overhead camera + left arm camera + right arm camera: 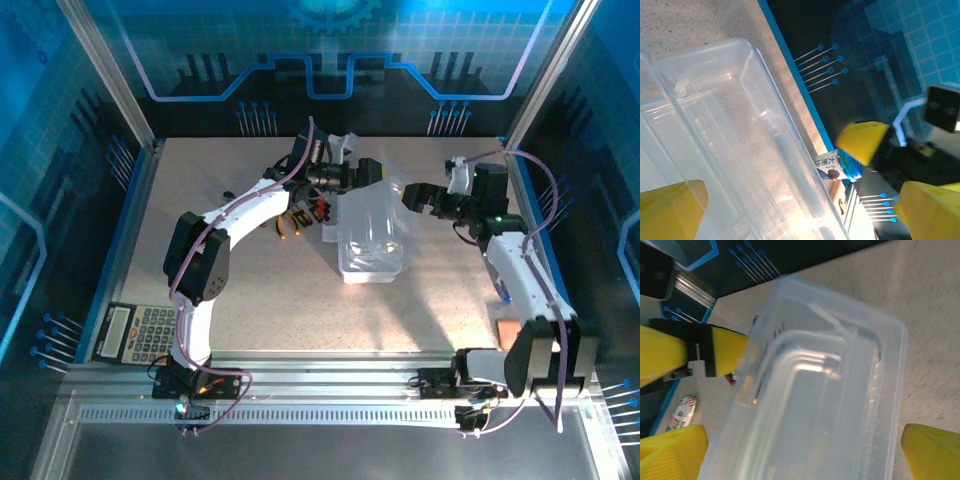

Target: Pack the tool kit

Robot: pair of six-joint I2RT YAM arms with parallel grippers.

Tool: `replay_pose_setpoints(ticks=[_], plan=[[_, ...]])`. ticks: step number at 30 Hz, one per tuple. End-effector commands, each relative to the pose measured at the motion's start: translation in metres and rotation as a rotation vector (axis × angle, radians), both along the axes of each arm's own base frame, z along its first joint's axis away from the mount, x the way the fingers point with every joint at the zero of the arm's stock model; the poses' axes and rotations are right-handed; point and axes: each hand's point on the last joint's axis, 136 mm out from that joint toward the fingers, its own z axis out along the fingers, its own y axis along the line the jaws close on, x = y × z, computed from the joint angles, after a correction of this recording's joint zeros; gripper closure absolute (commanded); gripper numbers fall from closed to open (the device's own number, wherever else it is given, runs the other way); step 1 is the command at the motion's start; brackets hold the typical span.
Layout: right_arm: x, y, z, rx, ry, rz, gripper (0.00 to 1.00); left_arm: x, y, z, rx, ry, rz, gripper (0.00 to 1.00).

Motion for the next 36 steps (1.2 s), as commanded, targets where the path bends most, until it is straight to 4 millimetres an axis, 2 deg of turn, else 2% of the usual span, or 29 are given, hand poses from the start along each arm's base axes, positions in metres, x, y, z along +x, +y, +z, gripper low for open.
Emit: replay_pose_setpoints(ticks=[1, 3, 7, 13, 19, 29, 32, 36], plan=[[-0.027, 0.004, 0.01, -0.25, -0.003, 0.044, 0.0, -0.002, -0.012, 0.025, -0.042, -0.047, -0.043, 0.01], [-0.037, 0.014, 0.016, -0.342, -0.007, 0.073, 0.0, -0.001, -0.016, 0.029, -0.047, -0.054, -0.05, 0.01], [-0.05, 0.025, 0.012, -0.514, 0.018, 0.079, 0.0, 0.0, -0.022, 0.033, -0.052, -0.059, -0.061, 0.01], [-0.056, 0.03, 0.0, -0.703, 0.059, 0.048, 0.0, -0.001, -0.029, 0.034, -0.056, -0.058, -0.075, 0.01], [-0.058, 0.046, -0.012, -0.74, 0.085, 0.077, 0.0, 0.0, -0.032, 0.034, -0.06, -0.06, -0.078, 0.0], [-0.052, 0.05, -0.035, -0.752, 0.146, 0.072, 0.0, 0.0, -0.033, 0.037, -0.054, -0.068, -0.084, 0.01], [-0.052, 0.051, -0.035, -0.735, 0.148, 0.072, 0.07, 0.0, -0.03, 0.035, -0.036, -0.074, -0.081, 0.01], [-0.051, 0.05, -0.032, -0.717, 0.146, 0.063, 0.23, 0.003, -0.023, 0.035, -0.021, -0.079, -0.07, 0.01]])
